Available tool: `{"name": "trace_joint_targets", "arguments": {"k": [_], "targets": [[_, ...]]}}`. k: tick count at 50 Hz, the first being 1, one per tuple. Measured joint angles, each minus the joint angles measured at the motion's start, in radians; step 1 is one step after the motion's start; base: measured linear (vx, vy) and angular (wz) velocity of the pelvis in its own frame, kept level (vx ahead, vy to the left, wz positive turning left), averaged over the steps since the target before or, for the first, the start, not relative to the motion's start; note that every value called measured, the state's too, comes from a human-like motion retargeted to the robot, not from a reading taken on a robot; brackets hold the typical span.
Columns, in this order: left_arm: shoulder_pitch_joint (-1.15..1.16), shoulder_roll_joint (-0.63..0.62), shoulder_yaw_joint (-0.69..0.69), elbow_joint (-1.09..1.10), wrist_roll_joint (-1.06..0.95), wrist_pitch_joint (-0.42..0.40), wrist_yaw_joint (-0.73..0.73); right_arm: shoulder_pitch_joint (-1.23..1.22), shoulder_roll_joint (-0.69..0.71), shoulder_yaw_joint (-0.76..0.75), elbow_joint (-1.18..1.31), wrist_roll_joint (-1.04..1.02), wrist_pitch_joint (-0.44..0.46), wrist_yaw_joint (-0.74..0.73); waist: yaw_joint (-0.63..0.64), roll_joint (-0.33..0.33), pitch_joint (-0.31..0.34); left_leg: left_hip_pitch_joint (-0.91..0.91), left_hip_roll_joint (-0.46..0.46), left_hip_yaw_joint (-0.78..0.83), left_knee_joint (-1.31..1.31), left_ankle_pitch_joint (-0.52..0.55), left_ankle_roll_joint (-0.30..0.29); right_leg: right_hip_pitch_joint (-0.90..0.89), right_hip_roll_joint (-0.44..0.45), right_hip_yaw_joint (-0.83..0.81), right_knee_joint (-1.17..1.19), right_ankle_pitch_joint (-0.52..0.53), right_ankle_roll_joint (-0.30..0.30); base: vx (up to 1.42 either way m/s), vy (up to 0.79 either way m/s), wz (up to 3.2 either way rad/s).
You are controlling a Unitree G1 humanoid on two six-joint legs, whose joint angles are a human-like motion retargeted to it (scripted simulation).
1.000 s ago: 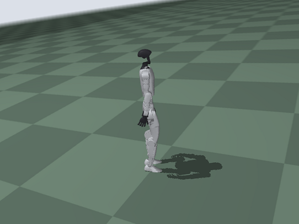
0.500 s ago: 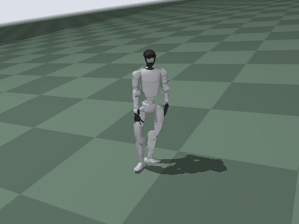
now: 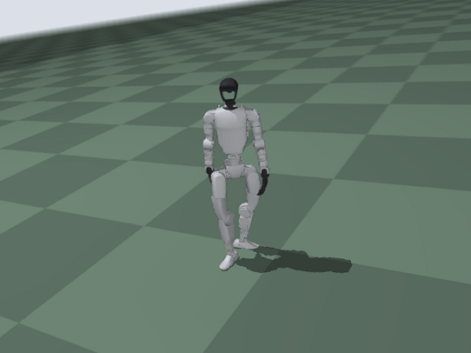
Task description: In place motions
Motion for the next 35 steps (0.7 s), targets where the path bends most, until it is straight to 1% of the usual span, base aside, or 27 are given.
{"name": "trace_joint_targets", "arguments": {"k": [3, 5, 6, 8, 10, 11, 12, 13, 15, 17, 18, 20, 23, 25, 26, 27, 28, 30, 32, 35], "targets": [[0.013, 0.006, 0.001, 0.035, 0.01, 0.004, 0.029, -0.008, 0.026, 0.032, -0.036, -0.041, 0.0, 0.03, -0.009, -0.018, -0.001, 0.021, 0.019, 0.001, 0.033, 0.053, 0.009, 0.003, -0.007, 0.031, 0.021, -0.015, 0.004, -0.25, 0.03, -0.56], [0.023, 0.013, -0.003, 0.054, 0.029, 0.01, 0.032, -0.014, 0.042, 0.059, -0.068, -0.065, -0.006, 0.041, -0.02, -0.035, -0.004, 0.035, 0.031, -0.004, 0.068, 0.094, 0.026, 0.007, -0.019, 0.051, 0.03, -0.022, 0.009, -0.22, 0.03, -0.47], [0.029, 0.015, -0.006, 0.059, 0.043, 0.014, 0.031, -0.017, 0.047, 0.073, -0.086, -0.076, -0.01, 0.043, -0.023, -0.049, -0.008, 0.038, 0.036, -0.012, 0.094, 0.116, 0.043, 0.01, -0.03, 0.062, 0.032, -0.024, 0.009, -0.24, 0.04, -0.45], [0.04, 0.02, -0.013, 0.063, 0.07, 0.019, 0.032, -0.025, 0.057, 0.1, -0.121, -0.097, -0.018, 0.048, -0.023, -0.087, -0.02, 0.032, 0.049, -0.045, 0.172, 0.15, 0.1, 0.013, -0.063, 0.088, 0.036, -0.029, 0.013, -0.17, 0.04, -0.5], [0.052, 0.023, -0.027, 0.059, 0.082, 0.019, 0.037, -0.037, 0.061, 0.124, -0.149, -0.117, -0.024, 0.053, -0.012, -0.139, -0.038, -0.009, 0.069, -0.124, 0.307, 0.145, 0.202, 0.012, -0.111, 0.123, 0.041, -0.03, 0.02, -0.16, 0.03, -0.12], [0.054, 0.022, -0.036, 0.059, 0.081, 0.017, 0.041, -0.046, 0.061, 0.13, -0.159, -0.127, -0.024, 0.057, -0.063, -0.139, -0.032, -0.093, 0.114, -0.264, 0.435, 0.108, 0.24, 0.032, -0.115, 0.072, 0.014, -0.012, 0.02, -0.14, 0.03, 0.78], [0.055, 0.02, -0.044, 0.059, 0.08, 0.016, 0.045, -0.056, 0.059, 0.137, -0.168, -0.137, -0.023, 0.059, -0.08, -0.144, -0.03, -0.159, 0.141, -0.376, 0.535, 0.073, 0.26, 0.042, -0.117, 0.056, -0.002, -0.002, 0.017, -0.1, 0.06, 0.05], [0.054, 0.015, -0.046, 0.061, 0.08, 0.015, 0.049, -0.066, 0.055, 0.146, -0.175, -0.145, -0.022, 0.06, -0.031, -0.158, -0.035, -0.191, 0.131, -0.43, 0.58, 0.045, 0.243, 0.03, -0.115, 0.11, 0.006, -0.005, 0.012, -0.12, 0.09, -1.76], [0.051, -0.003, -0.048, 0.064, 0.073, 0.012, 0.056, -0.088, 0.048, 0.158, -0.188, -0.152, -0.025, 0.058, 0.077, -0.175, -0.032, -0.248, 0.043, -0.587, 0.594, -0.006, 0.183, 0.01, -0.114, 0.221, 0.03, -0.011, 0.014, -0.17, 0.13, -2.54], [0.038, -0.027, -0.062, 0.058, 0.048, -0.004, 0.066, -0.11, 0.037, 0.148, -0.203, -0.144, -0.023, 0.049, 0.078, -0.173, -0.005, -0.279, -0.016, -0.68, 0.583, -0.089, 0.188, 0.018, -0.115, 0.218, 0.023, 0.006, 0.005, -0.2, 0.14, -0.89], [0.034, -0.038, -0.065, 0.051, 0.035, -0.01, 0.072, -0.119, 0.033, 0.148, -0.212, -0.136, -0.024, 0.042, 0.094, -0.175, 0.005, -0.281, -0.036, -0.683, 0.559, -0.124, 0.193, 0.017, -0.117, 0.241, 0.026, 0.009, 0.005, -0.17, 0.13, -0.96], [0.025, -0.058, -0.077, 0.037, 0.022, -0.015, 0.073, -0.131, 0.025, 0.144, -0.23, -0.118, -0.031, 0.031, 0.122, -0.169, 0.028, -0.294, -0.096, -0.737, 0.487, -0.168, 0.195, 0.021, -0.11, 0.275, 0.027, 0.018, 0.003, -0.13, 0.12, -1.19], [0.014, -0.074, -0.109, 0.023, 0.04, -0.01, 0.048, -0.138, 0.017, 0.14, -0.248, -0.104, -0.045, 0.024, 0.164, -0.135, 0.059, -0.296, -0.164, -0.836, 0.305, -0.162, 0.159, 0.035, -0.06, 0.322, 0.022, 0.026, -0.004, -0.03, 0.04, -1.18], [0.013, -0.075, -0.133, 0.019, 0.063, -0.008, 0.028, -0.138, 0.015, 0.144, -0.247, -0.108, -0.049, 0.023, 0.178, -0.099, 0.075, -0.278, -0.177, -0.859, 0.154, -0.112, 0.143, 0.052, -0.008, 0.337, 0.016, 0.026, -0.008, 0.13, -0.01, -0.93], [0.018, -0.075, -0.145, 0.02, 0.075, -0.007, 0.021, -0.135, 0.014, 0.15, -0.24, -0.117, -0.049, 0.022, 0.174, -0.092, 0.067, -0.276, -0.208, -0.894, 0.118, -0.084, 0.19, 0.056, 0.0, 0.343, 0.012, 0.026, -0.006, 0.24, -0.02, -0.5], [0.022, -0.074, -0.155, 0.023, 0.087, -0.006, 0.015, -0.132, 0.013, 0.158, -0.232, -0.129, -0.047, 0.022, 0.159, -0.08, 0.056, -0.274, -0.213, -0.9, 0.095, -0.069, 0.21, 0.056, 0.009, 0.341, 0.01, 0.024, -0.003, 0.25, -0.04, 0.15], [0.024, -0.071, -0.163, 0.028, 0.098, -0.005, 0.008, -0.129, 0.014, 0.167, -0.222, -0.146, -0.043, 0.024, 0.119, -0.057, 0.038, -0.27, -0.169, -0.848, 0.099, -0.078, 0.178, 0.047, 0.02, 0.323, 0.011, 0.019, 0.0, 0.18, -0.06, 0.46], [0.021, -0.063, -0.158, 0.046, 0.128, 0.002, -0.001, -0.121, 0.021, 0.189, -0.201, -0.181, -0.032, 0.022, 0.071, -0.042, 0.016, -0.288, -0.15, -0.839, 0.088, -0.059, 0.153, 0.025, 0.017, 0.331, 0.019, 0.019, 0.005, 0.11, -0.04, 0.3], [0.011, -0.055, -0.164, 0.055, 0.149, 0.015, 0.004, -0.11, 0.028, 0.196, -0.182, -0.194, -0.027, 0.012, 0.056, -0.04, 0.031, -0.263, -0.149, -0.837, 0.061, -0.052, 0.16, 0.034, 0.016, 0.328, 0.028, 0.02, 0.009, 0.03, -0.01, -0.02], [0.005, -0.039, -0.165, 0.05, 0.166, 0.02, 0.003, -0.092, 0.022, 0.204, -0.144, -0.194, -0.038, 0.025, 0.076, -0.051, 0.04, -0.224, -0.163, -0.811, 0.024, -0.053, 0.169, 0.047, 0.021, 0.345, 0.029, 0.023, 0.008, 0.1, -0.07, -0.45]]}}
